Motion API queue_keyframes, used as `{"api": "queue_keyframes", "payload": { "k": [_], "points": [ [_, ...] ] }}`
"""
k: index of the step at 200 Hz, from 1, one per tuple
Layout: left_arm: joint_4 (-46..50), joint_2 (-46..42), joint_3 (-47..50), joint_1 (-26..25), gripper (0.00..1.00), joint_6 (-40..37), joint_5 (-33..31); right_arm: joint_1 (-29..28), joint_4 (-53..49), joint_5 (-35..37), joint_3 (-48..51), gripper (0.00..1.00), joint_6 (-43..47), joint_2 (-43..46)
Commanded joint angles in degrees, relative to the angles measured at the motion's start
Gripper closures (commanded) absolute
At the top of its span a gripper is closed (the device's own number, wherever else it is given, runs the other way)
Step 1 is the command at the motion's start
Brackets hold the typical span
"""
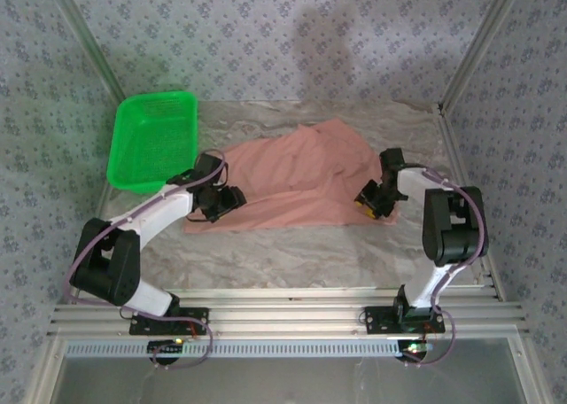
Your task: Fold and stack the t-shirts
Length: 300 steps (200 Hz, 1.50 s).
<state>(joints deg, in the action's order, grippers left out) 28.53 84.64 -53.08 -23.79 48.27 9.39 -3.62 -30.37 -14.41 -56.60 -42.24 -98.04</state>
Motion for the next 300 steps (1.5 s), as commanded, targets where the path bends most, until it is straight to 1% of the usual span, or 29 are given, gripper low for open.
{"api": "queue_keyframes", "payload": {
  "k": [1, 27, 63, 73, 82, 91, 102, 129, 167, 182, 208, 231, 244, 249, 263, 279, 300],
  "points": [
    [2.7, -2.0, 0.5, -0.5, 0.39, 3.0, -1.3, 1.0, -7.0, 11.6, 4.0, 0.59, -2.3, 1.6],
    [4.3, -4.5, 3.9, -0.5, 0.38, 6.7, -4.5, 2.7, -11.3, 15.4, 6.9, 0.56, -1.9, 6.4],
    [5.2, -7.2, 6.4, -0.4, 0.38, 11.8, -9.1, 7.4, -15.8, 17.9, 10.8, 0.54, -0.9, 14.0],
    [4.1, -7.8, 7.6, -0.4, 0.37, 13.7, -9.4, 9.5, -16.1, 17.5, 11.9, 0.54, -0.6, 15.7],
    [2.7, -8.0, 8.4, -0.5, 0.38, 15.1, -8.9, 11.1, -14.8, 15.4, 12.9, 0.54, -0.5, 16.8],
    [2.0, -7.6, 8.9, -0.8, 0.37, 16.6, -8.8, 11.5, -13.8, 14.3, 13.1, 0.54, -0.5, 17.7],
    [0.9, -7.3, 9.6, -0.8, 0.37, 18.4, -9.4, 11.4, -12.3, 14.0, 12.8, 0.53, -0.4, 18.2],
    [-5.4, -8.3, 12.0, -0.1, 0.37, 23.1, -11.9, 11.3, -10.7, 10.2, 11.6, 0.50, 1.6, 19.6],
    [-6.9, -7.9, 10.9, 0.2, 0.37, 25.7, -15.5, 10.5, -10.9, 7.1, 9.0, 0.46, 4.0, 23.0],
    [-7.6, -7.3, 11.1, 0.7, 0.37, 26.4, -16.7, 9.7, -10.3, 4.3, 8.0, 0.43, 5.0, 23.7],
    [-9.8, -4.2, 10.9, 1.5, 0.37, 26.8, -16.8, 7.6, -9.9, 2.0, 5.7, 0.39, 5.7, 22.8],
    [-11.4, -1.4, 11.0, 2.1, 0.37, 28.2, -15.8, 6.9, -8.8, 0.3, 4.9, 0.36, 5.7, 22.0],
    [-13.0, 0.0, 11.1, 2.3, 0.38, 29.2, -14.8, 6.6, -8.8, -0.2, 4.5, 0.36, 5.7, 21.5],
    [-13.1, 0.6, 10.8, 2.3, 0.38, 29.3, -14.7, 6.5, -8.8, -0.3, 4.3, 0.36, 7.5, 21.3],
    [-13.1, 1.9, 10.0, 2.4, 0.38, 29.4, -15.2, 6.3, -8.3, -0.5, 4.0, 0.36, 7.8, 21.0],
    [-15.6, 2.7, 9.8, 2.8, 0.38, 29.6, -15.5, 5.9, -8.0, -1.1, 3.6, 0.36, 8.0, 20.4],
    [-15.4, 4.6, 6.6, 3.1, 0.38, 28.5, -15.1, 5.5, -7.8, -1.7, 3.3, 0.36, 8.6, 19.4]
  ]
}}
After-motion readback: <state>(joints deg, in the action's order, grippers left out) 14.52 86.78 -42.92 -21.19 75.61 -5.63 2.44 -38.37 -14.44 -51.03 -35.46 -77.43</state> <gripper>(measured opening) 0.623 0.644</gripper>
